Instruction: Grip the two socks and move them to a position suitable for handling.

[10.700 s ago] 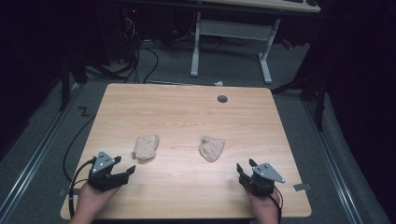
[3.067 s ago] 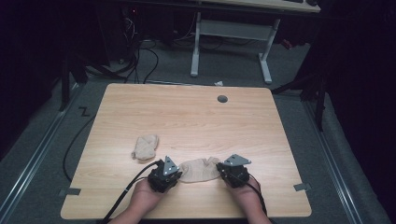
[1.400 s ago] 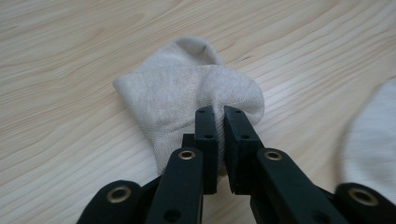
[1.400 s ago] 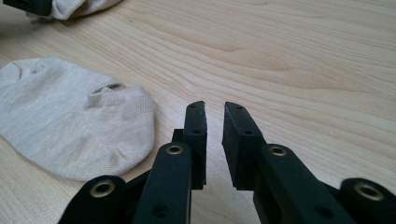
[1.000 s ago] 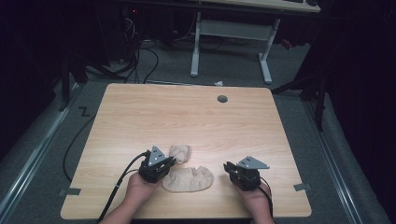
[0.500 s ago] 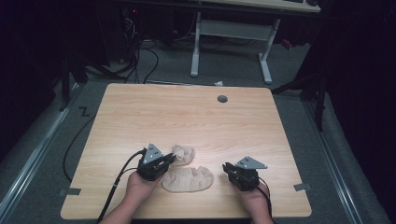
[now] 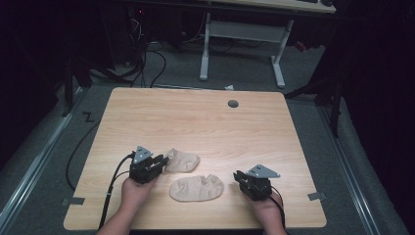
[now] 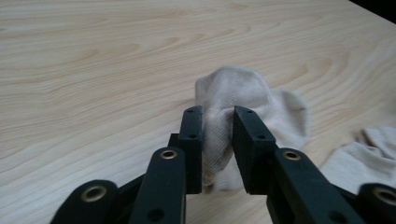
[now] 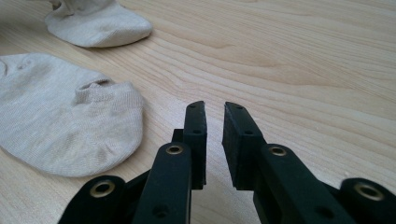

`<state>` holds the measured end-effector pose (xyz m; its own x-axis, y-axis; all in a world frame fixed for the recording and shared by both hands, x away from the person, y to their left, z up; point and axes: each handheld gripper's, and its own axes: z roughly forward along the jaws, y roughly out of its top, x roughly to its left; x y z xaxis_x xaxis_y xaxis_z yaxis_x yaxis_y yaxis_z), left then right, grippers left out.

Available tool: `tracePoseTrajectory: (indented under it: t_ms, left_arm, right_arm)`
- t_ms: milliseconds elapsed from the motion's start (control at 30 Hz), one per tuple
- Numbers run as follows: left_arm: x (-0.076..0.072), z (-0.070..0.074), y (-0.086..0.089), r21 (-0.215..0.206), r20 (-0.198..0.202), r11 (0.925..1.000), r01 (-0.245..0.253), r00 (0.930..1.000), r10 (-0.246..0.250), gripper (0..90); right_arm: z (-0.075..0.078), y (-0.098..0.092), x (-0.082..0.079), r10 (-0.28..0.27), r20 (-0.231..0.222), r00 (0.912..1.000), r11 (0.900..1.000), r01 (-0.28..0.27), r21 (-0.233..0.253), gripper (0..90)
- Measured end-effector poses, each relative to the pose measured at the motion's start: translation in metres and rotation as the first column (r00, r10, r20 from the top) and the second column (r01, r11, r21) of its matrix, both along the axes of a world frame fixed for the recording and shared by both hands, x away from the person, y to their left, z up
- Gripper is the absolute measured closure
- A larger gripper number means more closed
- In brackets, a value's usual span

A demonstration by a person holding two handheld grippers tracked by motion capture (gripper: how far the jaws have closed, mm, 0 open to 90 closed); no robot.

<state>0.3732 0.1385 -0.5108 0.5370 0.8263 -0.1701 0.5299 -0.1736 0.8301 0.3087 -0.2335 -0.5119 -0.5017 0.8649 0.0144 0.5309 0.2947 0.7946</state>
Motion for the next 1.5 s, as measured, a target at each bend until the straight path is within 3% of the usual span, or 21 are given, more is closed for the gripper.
tracePoseTrajectory:
  t_ms: [133, 167, 367, 467, 500, 533, 600, 733, 833, 867, 933, 967, 1033, 1067, 1100, 1267, 1333, 1400, 1433, 1500]
  left_arm:
    - [0.003, 0.000, 0.012, 0.031, -0.006, 0.9976, -0.062, 0.9981, 0.062, 68.4]
    - [0.002, 0.003, 0.017, 0.043, 0.016, 0.9954, -0.085, 0.9963, 0.084, 65.8]
    - [-0.002, 0.008, 0.017, 0.096, 0.065, 0.9926, -0.075, 0.9955, 0.068, 64.3]
    - [0.004, 0.004, 0.015, 0.121, 0.048, 0.9905, -0.065, 0.9971, 0.060, 67.9]
    - [0.009, -0.001, 0.014, 0.165, 0.039, 0.9825, -0.086, 0.9960, 0.080, 73.6]
    - [0.009, -0.001, 0.014, 0.165, 0.039, 0.9825, -0.086, 0.9960, 0.080, 76.9]
    - [0.016, -0.007, 0.015, 0.204, 0.019, 0.9731, -0.107, 0.9942, 0.106, 79.7]
    - [0.020, -0.017, 0.008, 0.250, -0.020, 0.9670, -0.048, 0.9983, 0.055, 81.9]
    - [0.016, -0.019, 0.002, 0.261, -0.031, 0.9651, -0.019, 0.9991, 0.028, 83.7]
    - [0.010, -0.018, -0.006, 0.265, -0.040, 0.9641, 0.017, 0.9992, -0.007, 84.2]
    - [0.006, -0.017, -0.012, 0.258, -0.047, 0.9653, 0.041, 0.9984, -0.030, 84.3]
    - [0.001, -0.016, -0.019, 0.264, -0.051, 0.9621, 0.070, 0.9970, -0.059, 84.3]
    - [-0.009, -0.014, -0.047, 0.253, -0.072, 0.9505, 0.181, 0.9832, -0.168, 83.6]
    - [-0.009, -0.014, -0.047, 0.253, -0.072, 0.9505, 0.181, 0.9832, -0.168, 83.3]
    - [-0.012, -0.012, -0.066, 0.241, -0.069, 0.9397, 0.243, 0.9701, -0.233, 82.7]
    - [-0.025, -0.003, -0.077, 0.226, -0.022, 0.9399, 0.256, 0.9658, -0.258, 82.3]
    - [-0.034, 0.002, -0.074, 0.240, -0.014, 0.9332, 0.268, 0.9620, -0.273, 82.0]
    - [-0.044, 0.003, -0.071, 0.243, -0.030, 0.9240, 0.296, 0.9542, -0.298, 81.4]
    - [-0.052, 0.002, -0.067, 0.264, -0.051, 0.9112, 0.317, 0.9479, -0.315, 80.6]
    - [-0.055, 0.000, -0.064, 0.268, -0.069, 0.9070, 0.325, 0.9454, -0.318, 80.3]
  right_arm:
    - [0.000, 0.000, 0.000, -0.002, -0.002, 1.0000, 1.000, 0.002, -0.001, 78.8]
    - [-0.001, 0.000, 0.001, -0.004, -0.002, 1.0000, 1.000, 0.004, -0.003, 78.5]
    - [-0.002, 0.001, 0.002, -0.003, -0.009, 1.0000, 1.000, 0.003, -0.009, 78.0]
    - [-0.002, 0.002, 0.003, 0.000, -0.009, 1.0000, 1.000, -0.001, -0.013, 78.1]
    - [-0.002, 0.002, 0.003, 0.004, -0.008, 1.0000, 1.000, -0.004, -0.014, 78.1]
    - [-0.002, 0.002, 0.003, 0.006, -0.007, 1.0000, 1.000, -0.006, -0.014, 78.2]
    - [-0.001, 0.002, 0.002, 0.007, -0.005, 1.0000, 1.000, -0.007, -0.015, 78.2]
    - [-0.002, 0.003, 0.001, 0.021, -0.011, 0.9997, 1.000, -0.021, -0.008, 79.4]
    - [-0.001, 0.007, -0.002, 0.040, -0.010, 0.9992, 0.999, -0.040, -0.005, 79.6]
    - [0.001, 0.014, -0.006, 0.054, 0.000, 0.9985, 0.998, -0.054, -0.013, 80.0]
    - [0.002, 0.016, -0.007, 0.064, 0.001, 0.9980, 0.998, -0.064, -0.013, 80.5]
    - [0.002, 0.019, -0.008, 0.072, 0.000, 0.9974, 0.997, -0.072, -0.013, 81.0]
    - [0.000, 0.025, -0.008, 0.097, -0.013, 0.9952, 0.995, -0.097, -0.034, 82.3]
    - [0.000, 0.025, -0.008, 0.097, -0.013, 0.9952, 0.995, -0.097, -0.034, 82.3]
    - [-0.003, 0.027, -0.007, 0.112, -0.025, 0.9934, 0.993, -0.113, -0.040, 83.5]
    - [-0.006, 0.031, -0.009, 0.132, -0.048, 0.9901, 0.990, -0.134, -0.049, 84.0]
    - [-0.008, 0.033, -0.008, 0.137, -0.062, 0.9886, 0.989, -0.141, -0.053, 84.4]
    - [-0.011, 0.036, -0.006, 0.147, -0.078, 0.9860, 0.987, -0.152, -0.059, 84.6]
    - [-0.014, 0.040, -0.005, 0.160, -0.096, 0.9825, 0.984, -0.166, -0.068, 84.9]
    - [-0.014, 0.042, -0.005, 0.166, -0.100, 0.9810, 0.982, -0.174, -0.069, 85.1]
